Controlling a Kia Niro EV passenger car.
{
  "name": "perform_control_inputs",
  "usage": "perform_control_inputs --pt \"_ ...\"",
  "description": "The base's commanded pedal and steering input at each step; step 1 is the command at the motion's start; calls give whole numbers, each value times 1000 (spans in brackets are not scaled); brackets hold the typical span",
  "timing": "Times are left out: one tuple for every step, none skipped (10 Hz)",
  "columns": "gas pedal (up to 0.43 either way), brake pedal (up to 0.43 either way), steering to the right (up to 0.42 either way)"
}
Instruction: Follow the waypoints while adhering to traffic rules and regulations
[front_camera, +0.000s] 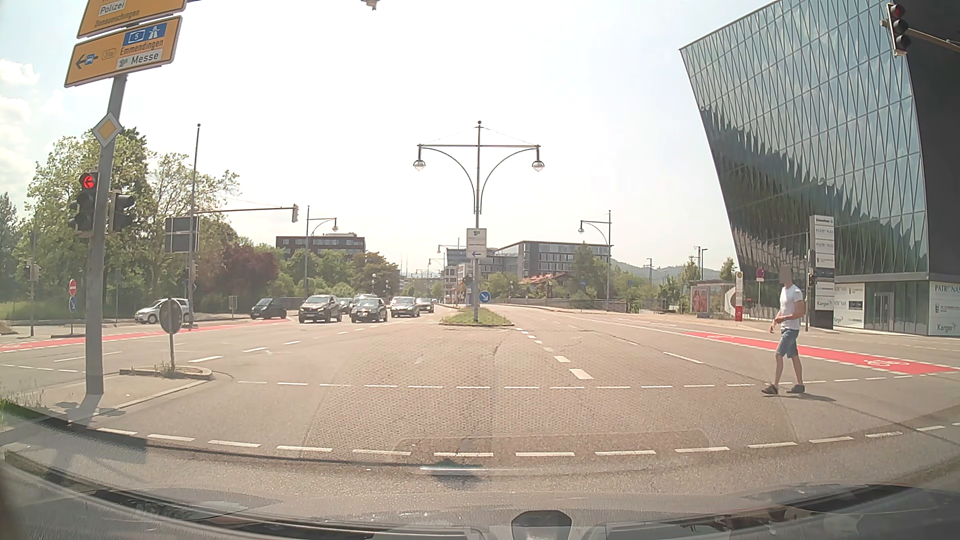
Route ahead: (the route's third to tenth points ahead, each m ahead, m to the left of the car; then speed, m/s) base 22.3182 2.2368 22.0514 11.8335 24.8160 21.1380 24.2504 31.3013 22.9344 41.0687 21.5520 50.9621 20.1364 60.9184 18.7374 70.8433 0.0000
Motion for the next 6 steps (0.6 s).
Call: perform_control_inputs --pt "0 280 -6" --pt "0 280 -6" --pt "0 280 -6" --pt "0 280 -6" --pt "0 280 -6" --pt "0 280 -6"
